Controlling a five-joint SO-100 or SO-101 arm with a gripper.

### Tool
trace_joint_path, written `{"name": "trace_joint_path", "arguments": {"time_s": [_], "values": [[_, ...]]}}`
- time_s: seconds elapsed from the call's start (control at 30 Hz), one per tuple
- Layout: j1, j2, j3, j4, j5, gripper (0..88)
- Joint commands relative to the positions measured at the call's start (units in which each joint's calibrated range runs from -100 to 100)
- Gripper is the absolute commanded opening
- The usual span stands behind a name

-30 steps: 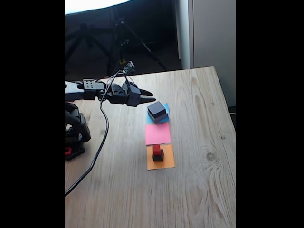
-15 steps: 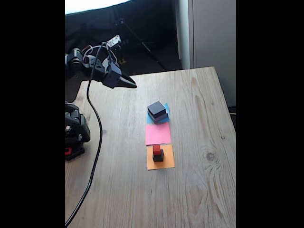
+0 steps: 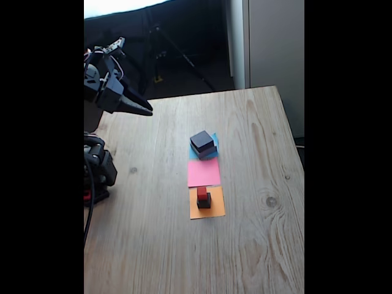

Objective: Tower of hanoi

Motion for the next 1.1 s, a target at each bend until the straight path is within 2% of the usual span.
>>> {"name": "trace_joint_path", "arguments": {"time_s": [0.0,0.37,0.57,0.73,0.9,1.07], "values": [[3.1,-3.5,9.3,-7.7,1.0,7.2],[8.0,-4.5,34.9,-27.0,1.0,16.9],[10.3,-2.4,48.0,-42.3,1.0,23.8],[12.2,1.0,57.6,-59.0,1.0,24.4],[13.0,3.5,60.0,-64.7,1.0,24.7],[14.1,6.0,64.0,-75.7,1.0,25.4]]}}
